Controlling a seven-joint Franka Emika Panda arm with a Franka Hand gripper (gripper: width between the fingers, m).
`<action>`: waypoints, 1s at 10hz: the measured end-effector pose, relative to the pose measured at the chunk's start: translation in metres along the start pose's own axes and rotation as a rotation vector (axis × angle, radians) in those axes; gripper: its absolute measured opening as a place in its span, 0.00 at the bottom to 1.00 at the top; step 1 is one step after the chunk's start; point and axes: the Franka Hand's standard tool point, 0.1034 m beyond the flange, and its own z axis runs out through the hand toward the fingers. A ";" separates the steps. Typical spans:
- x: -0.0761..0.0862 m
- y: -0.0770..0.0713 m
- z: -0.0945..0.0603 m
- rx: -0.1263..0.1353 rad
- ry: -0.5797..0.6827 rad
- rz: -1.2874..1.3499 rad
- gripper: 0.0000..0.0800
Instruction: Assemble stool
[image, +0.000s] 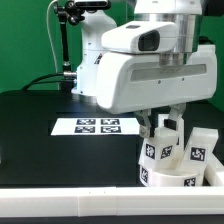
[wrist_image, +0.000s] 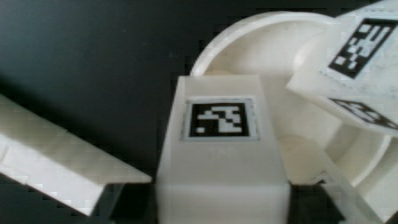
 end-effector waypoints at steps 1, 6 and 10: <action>0.000 0.000 0.000 0.000 0.000 0.069 0.42; 0.000 0.001 0.000 0.001 0.001 0.445 0.42; 0.002 -0.006 0.000 -0.002 0.015 0.928 0.42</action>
Offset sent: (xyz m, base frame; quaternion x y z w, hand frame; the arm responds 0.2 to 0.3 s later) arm 0.0000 0.0000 0.0000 0.0000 0.0000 0.1296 0.9916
